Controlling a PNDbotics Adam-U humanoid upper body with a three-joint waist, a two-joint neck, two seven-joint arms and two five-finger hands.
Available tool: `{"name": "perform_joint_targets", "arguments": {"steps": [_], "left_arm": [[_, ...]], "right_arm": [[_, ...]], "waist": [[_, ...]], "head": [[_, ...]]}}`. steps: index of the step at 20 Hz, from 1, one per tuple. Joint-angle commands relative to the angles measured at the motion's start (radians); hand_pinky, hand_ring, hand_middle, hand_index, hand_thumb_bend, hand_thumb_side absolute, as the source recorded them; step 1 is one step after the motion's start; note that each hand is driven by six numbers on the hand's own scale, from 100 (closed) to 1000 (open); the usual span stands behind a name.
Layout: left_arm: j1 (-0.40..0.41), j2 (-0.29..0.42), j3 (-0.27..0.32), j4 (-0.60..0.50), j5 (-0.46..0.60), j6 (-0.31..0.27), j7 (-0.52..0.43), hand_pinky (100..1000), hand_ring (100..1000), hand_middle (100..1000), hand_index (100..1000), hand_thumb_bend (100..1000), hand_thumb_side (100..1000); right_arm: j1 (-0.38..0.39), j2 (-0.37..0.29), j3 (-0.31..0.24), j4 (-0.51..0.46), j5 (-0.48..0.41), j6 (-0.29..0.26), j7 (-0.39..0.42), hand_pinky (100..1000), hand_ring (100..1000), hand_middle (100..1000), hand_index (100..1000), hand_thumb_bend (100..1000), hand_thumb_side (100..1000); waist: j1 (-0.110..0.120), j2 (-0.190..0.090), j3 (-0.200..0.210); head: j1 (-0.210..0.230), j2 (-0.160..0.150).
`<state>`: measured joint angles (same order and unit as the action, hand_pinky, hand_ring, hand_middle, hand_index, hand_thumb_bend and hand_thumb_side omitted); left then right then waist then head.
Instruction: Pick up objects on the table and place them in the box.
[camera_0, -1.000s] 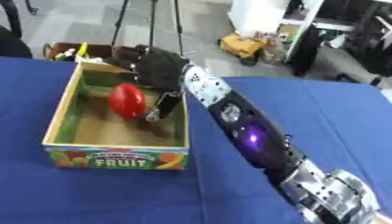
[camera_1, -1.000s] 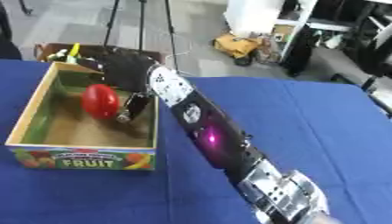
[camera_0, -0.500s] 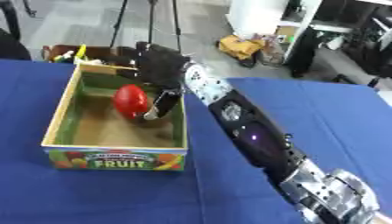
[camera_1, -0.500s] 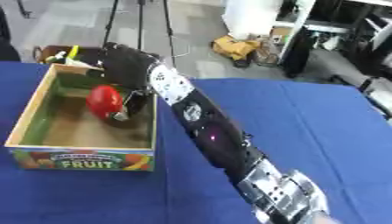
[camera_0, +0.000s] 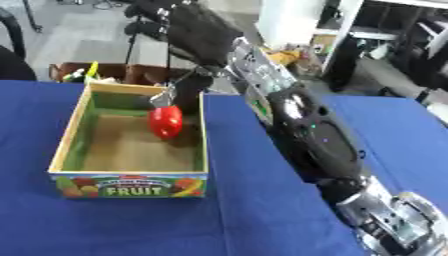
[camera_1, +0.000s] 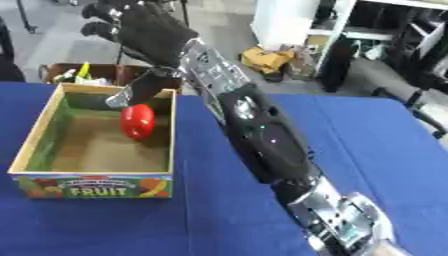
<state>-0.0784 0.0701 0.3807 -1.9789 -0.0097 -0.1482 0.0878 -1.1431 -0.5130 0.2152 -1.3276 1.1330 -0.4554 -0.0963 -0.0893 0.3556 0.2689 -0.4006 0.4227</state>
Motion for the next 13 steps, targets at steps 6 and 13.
{"name": "perform_joint_targets", "arguments": {"steps": [6, 13], "left_arm": [[0.006, 0.009, 0.011, -0.021, 0.011, -0.002, 0.015, 203, 181, 480, 409, 100, 787], [0.010, 0.008, 0.012, -0.021, 0.024, -0.005, 0.024, 206, 187, 479, 412, 100, 787]], "right_arm": [[0.140, -0.113, -0.069, -0.390, -0.414, 0.151, 0.090, 505, 753, 697, 750, 585, 1000], [0.295, -0.149, -0.176, -0.609, -0.701, 0.300, 0.032, 434, 682, 639, 743, 448, 1000]], "waist": [[0.037, -0.038, -0.026], [0.067, -0.056, -0.061]], "head": [[0.015, 0.006], [0.156, 0.044]]}}
